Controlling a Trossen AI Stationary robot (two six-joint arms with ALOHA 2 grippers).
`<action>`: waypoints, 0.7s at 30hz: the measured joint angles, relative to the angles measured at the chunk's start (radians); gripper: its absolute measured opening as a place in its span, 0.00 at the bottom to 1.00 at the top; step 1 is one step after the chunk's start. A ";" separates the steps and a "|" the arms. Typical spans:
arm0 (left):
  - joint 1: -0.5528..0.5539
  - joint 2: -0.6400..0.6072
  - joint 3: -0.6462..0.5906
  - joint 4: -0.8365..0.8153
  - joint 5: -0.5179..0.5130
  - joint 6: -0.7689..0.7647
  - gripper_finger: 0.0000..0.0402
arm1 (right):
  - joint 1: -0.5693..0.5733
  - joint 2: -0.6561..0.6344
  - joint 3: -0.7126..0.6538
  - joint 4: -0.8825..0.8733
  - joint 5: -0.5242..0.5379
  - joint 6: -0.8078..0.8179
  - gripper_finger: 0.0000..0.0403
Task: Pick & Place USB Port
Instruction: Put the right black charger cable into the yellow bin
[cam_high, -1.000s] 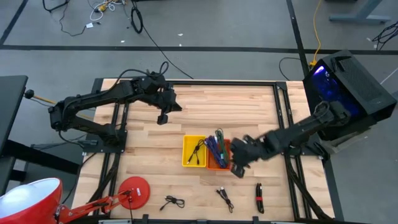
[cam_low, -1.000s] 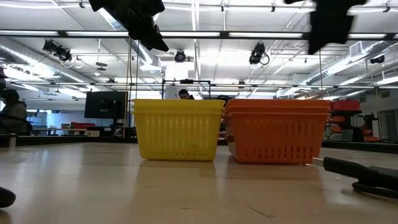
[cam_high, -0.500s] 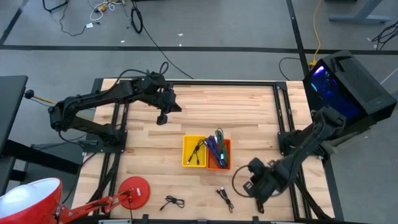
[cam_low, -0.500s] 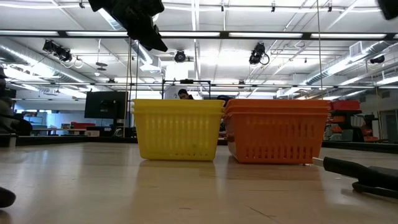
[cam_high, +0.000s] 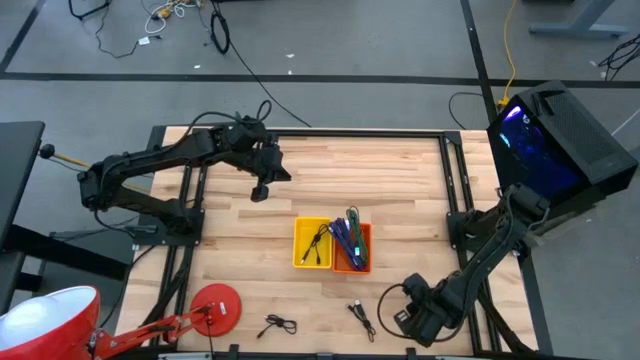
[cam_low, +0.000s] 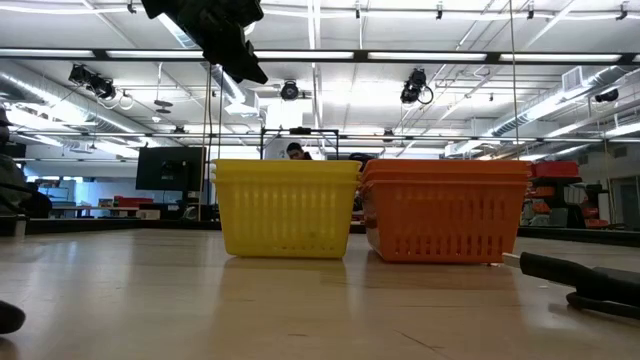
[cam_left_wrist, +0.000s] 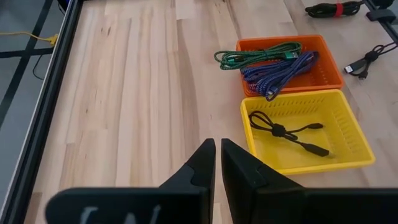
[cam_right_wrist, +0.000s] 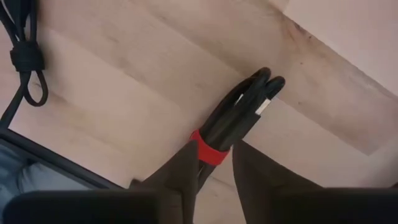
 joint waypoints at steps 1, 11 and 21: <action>0.000 0.000 0.000 0.000 0.000 -0.014 0.08 | 0.002 0.000 0.000 0.000 0.000 0.003 0.27; 0.000 0.000 0.000 0.001 0.000 -0.043 0.08 | 0.009 0.032 0.000 0.018 0.001 0.006 0.36; 0.000 -0.001 0.000 0.002 0.000 -0.042 0.08 | 0.012 0.101 0.000 0.027 -0.053 0.040 0.40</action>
